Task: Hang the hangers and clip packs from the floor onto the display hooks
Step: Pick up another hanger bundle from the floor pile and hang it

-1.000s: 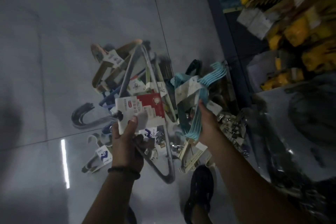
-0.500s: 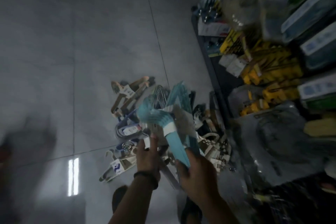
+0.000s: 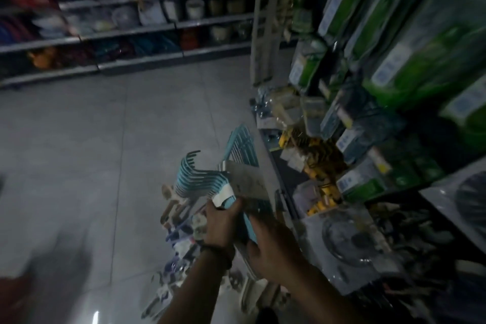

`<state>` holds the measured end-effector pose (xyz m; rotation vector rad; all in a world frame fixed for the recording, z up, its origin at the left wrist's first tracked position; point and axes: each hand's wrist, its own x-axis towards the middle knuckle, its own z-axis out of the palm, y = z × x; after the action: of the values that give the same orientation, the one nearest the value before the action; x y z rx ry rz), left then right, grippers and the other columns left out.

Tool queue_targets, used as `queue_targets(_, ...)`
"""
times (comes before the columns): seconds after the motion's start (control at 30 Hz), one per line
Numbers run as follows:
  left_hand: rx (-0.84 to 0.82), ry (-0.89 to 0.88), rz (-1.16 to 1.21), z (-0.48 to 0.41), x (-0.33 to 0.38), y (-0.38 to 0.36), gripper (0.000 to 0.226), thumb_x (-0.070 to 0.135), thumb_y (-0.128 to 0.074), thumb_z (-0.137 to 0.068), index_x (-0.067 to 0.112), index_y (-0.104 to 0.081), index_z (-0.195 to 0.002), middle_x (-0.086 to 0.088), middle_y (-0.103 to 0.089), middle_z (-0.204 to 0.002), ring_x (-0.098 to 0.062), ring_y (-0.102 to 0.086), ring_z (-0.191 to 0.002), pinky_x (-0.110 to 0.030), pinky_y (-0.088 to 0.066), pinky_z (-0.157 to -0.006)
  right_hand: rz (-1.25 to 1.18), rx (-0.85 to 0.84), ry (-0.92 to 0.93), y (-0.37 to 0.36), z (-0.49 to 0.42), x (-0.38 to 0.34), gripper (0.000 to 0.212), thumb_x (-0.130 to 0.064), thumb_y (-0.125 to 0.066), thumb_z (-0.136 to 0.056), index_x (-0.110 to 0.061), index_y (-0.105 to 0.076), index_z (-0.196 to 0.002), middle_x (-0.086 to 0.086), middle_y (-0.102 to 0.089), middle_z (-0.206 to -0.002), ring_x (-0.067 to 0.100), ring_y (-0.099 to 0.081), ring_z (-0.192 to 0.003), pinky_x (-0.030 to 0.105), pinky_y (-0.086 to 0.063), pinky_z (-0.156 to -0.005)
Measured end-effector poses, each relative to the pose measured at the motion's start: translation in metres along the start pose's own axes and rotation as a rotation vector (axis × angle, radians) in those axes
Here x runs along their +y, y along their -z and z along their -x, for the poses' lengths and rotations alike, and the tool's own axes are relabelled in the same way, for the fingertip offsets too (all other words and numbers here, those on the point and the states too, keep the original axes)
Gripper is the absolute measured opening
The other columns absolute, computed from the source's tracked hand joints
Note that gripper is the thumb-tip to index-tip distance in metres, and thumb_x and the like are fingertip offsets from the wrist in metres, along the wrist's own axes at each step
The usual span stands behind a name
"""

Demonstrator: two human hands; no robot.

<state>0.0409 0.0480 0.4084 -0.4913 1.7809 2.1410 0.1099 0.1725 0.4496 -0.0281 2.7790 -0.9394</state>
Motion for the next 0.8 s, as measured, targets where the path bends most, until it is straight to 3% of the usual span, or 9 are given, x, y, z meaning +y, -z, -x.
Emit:
queue_targets(0.07, -0.042, -0.057, -0.069, 0.001, 0.024, -0.016, 0.039, 0.031, -0.081, -0.071, 0.020, -0.078, -0.108, -0.014, -0.079, -0.109, -0.039, -0.076, -0.101, -0.055, -0.061, -0.088, 0.000, 0.000, -0.014, 0.030, 0.005, -0.006, 0.057, -0.042, -0.053, -0.103, -0.032, -0.037, -0.156, -0.002, -0.054, -0.148, 0.022, -0.054, -0.133, 0.038, -0.047, -0.110)
queue_targets(0.13, -0.115, -0.080, -0.176, -0.003, 0.047, -0.026, 0.037, 0.029, -0.078, -0.073, 0.009, -0.079, -0.104, -0.016, -0.080, -0.104, -0.041, -0.076, -0.098, -0.060, -0.061, -0.087, -0.091, 0.052, -0.013, 0.059, 0.009, -0.014, 0.036, -0.054, -0.051, -0.100, -0.038, -0.052, -0.132, -0.011, -0.064, -0.115, 0.012, -0.063, -0.109, 0.040, -0.054, -0.096)
queue_targets(0.2, -0.204, -0.100, -0.277, -0.012, 0.068, -0.036, 0.038, 0.030, -0.078, -0.072, 0.006, -0.078, -0.101, -0.015, -0.080, -0.098, -0.040, -0.076, -0.095, -0.059, -0.061, -0.085, -0.195, 0.245, -0.038, 0.091, 0.011, -0.018, 0.034, -0.060, -0.052, -0.096, -0.038, -0.055, -0.122, -0.018, -0.063, -0.101, 0.001, -0.063, -0.094, 0.037, -0.057, -0.083)
queue_targets(0.33, -0.451, -0.196, -0.461, -0.008, 0.130, -0.065, 0.039, 0.031, -0.081, -0.056, 0.015, -0.071, -0.091, 0.004, -0.075, -0.078, -0.016, -0.070, -0.074, -0.030, -0.053, -0.068, 0.161, 0.568, -0.088, 0.177, 0.015, -0.016, 0.072, -0.055, -0.070, -0.085, -0.030, -0.042, -0.146, -0.003, -0.045, -0.138, 0.018, -0.044, -0.128, 0.039, -0.048, -0.100)
queue_targets(0.47, -0.846, -0.310, -0.638, 0.006, 0.197, -0.103, 0.040, 0.010, -0.084, -0.075, 0.026, -0.066, -0.106, 0.003, -0.077, -0.101, -0.020, -0.073, -0.095, -0.036, -0.061, -0.085, 0.443, 0.284, -0.258, 0.257, 0.026, -0.025, 0.116, -0.081, -0.071, -0.071, -0.030, -0.021, -0.162, -0.001, -0.015, -0.167, 0.028, -0.012, -0.156, 0.052, -0.023, -0.125)
queue_targets(0.57, -1.171, -0.460, -0.772, 0.022, 0.236, -0.137, 0.059, 0.005, -0.085, -0.079, 0.021, -0.065, -0.133, -0.002, -0.075, -0.128, -0.024, -0.071, -0.118, -0.047, -0.059, -0.099, 0.346, 0.237, -0.311, 0.296, 0.054, -0.035, 0.121, -0.085, -0.081, -0.053, -0.035, -0.037, -0.155, -0.010, -0.044, -0.155, 0.017, -0.047, -0.140, 0.044, -0.045, -0.112)
queue_targets(0.67, -1.379, -0.500, -0.923, 0.048, 0.265, -0.173, 0.064, -0.001, -0.083, -0.083, 0.030, -0.060, -0.133, 0.001, -0.074, -0.127, -0.013, -0.071, -0.115, -0.034, -0.060, -0.094, 0.130, 0.263, -0.347, 0.316, 0.093, -0.049, 0.109, -0.070, -0.094, -0.053, -0.039, -0.050, -0.147, -0.020, -0.059, -0.140, 0.007, -0.060, -0.122, 0.036, -0.054, -0.102)
queue_targets(0.73, -1.426, -0.506, -1.001, 0.069, 0.280, -0.193, 0.066, 0.015, -0.091, -0.078, 0.034, -0.056, -0.130, 0.003, -0.072, -0.125, -0.011, -0.071, -0.111, -0.037, -0.061, -0.094, -0.009, 0.365, -0.393, 0.315, 0.118, -0.044, 0.100, -0.061, -0.096, -0.058, -0.035, -0.054, -0.145, -0.018, -0.062, -0.137, 0.008, -0.062, -0.122, 0.038, -0.054, -0.102)
queue_targets(0.8, -1.375, -0.623, -1.081, 0.096, 0.296, -0.210, 0.106, 0.049, -0.098, -0.061, 0.030, -0.042, -0.148, 0.003, -0.062, -0.140, -0.019, -0.067, -0.121, -0.048, -0.059, -0.100, -0.113, 0.581, -0.413, 0.310, 0.147, -0.036, 0.100, -0.063, -0.097, -0.056, -0.029, -0.059, -0.142, -0.014, -0.065, -0.135, 0.011, -0.064, -0.121, 0.042, -0.057, -0.100)
